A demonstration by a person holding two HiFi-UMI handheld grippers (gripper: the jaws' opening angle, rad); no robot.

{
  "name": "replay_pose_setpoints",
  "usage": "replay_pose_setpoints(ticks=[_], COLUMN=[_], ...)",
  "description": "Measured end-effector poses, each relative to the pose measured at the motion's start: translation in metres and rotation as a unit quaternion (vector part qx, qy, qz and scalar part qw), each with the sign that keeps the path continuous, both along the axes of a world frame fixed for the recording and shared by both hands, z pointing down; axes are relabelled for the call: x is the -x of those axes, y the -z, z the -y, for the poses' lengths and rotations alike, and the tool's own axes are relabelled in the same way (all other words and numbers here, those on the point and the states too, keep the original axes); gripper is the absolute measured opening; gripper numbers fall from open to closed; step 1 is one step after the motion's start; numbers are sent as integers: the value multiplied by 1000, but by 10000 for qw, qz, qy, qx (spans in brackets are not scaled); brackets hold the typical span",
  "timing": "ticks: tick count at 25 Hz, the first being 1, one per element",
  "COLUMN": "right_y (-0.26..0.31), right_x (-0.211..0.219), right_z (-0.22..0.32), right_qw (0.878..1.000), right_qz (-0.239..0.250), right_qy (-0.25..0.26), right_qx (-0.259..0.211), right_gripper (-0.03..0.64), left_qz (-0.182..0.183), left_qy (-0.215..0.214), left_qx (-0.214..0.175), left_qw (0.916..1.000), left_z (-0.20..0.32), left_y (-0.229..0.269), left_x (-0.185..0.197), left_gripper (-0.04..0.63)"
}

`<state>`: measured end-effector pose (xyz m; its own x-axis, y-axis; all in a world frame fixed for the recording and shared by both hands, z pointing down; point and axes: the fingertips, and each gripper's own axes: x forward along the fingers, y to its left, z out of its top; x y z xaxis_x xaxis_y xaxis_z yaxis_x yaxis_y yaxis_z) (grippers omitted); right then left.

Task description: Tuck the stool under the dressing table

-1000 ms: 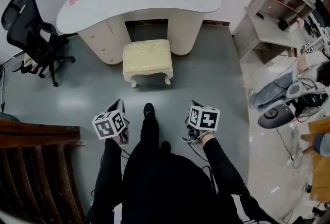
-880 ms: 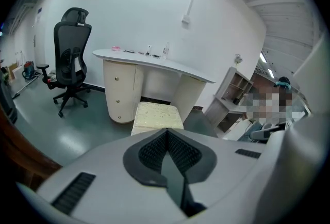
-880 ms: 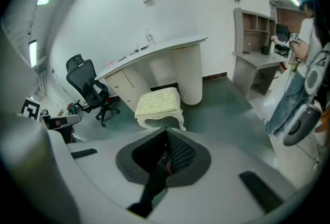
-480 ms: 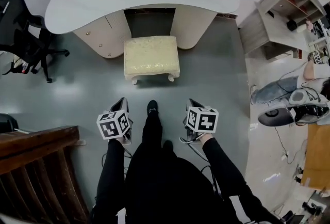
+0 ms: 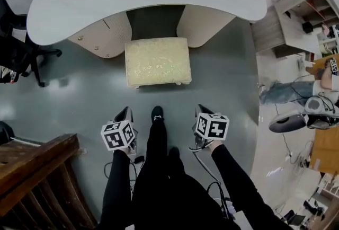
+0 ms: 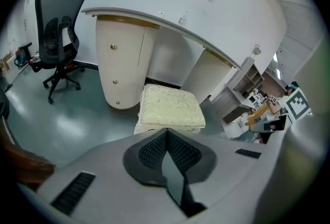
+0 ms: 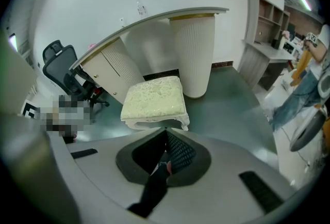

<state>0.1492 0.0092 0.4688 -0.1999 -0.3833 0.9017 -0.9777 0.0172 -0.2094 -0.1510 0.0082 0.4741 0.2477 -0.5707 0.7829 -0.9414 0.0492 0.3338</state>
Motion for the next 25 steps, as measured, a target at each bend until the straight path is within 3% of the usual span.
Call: replay_pose_setpoints(ticks=[7,25], right_y=[-69,-227], right_x=[14,14], right_z=[21,54], right_qw=[9992,9947], right_qz=[-95,-261], right_qy=[281,198], right_qx=[271,977], right_gripper=[5,5], left_qz=[-29,152], left_qy=[-29,-185], left_qx=[291,1055], left_qw=[9996,9941], left_z=[21,42], left_y=[-64,-220], left_x=[4,12], left_gripper=[8,8])
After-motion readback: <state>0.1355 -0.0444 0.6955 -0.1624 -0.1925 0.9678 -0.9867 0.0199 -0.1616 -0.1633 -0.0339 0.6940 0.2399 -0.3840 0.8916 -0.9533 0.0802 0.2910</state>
